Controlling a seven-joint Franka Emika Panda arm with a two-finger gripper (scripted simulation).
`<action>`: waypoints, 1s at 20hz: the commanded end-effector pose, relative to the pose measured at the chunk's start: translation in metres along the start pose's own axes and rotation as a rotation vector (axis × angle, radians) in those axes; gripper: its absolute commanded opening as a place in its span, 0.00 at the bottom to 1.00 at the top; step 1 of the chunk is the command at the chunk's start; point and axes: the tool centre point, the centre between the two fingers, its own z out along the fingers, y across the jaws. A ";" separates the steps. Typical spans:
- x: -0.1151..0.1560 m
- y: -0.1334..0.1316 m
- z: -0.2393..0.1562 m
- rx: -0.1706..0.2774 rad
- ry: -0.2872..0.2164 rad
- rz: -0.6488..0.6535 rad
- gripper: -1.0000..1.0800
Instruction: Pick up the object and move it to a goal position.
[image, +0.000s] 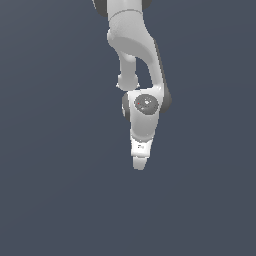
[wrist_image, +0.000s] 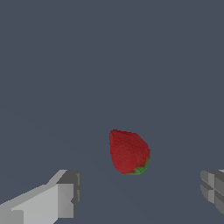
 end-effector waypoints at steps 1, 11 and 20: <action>0.001 0.000 0.002 0.001 0.000 -0.032 0.96; 0.001 -0.001 0.008 0.002 0.000 -0.054 0.96; 0.001 -0.002 0.048 0.002 0.000 -0.059 0.96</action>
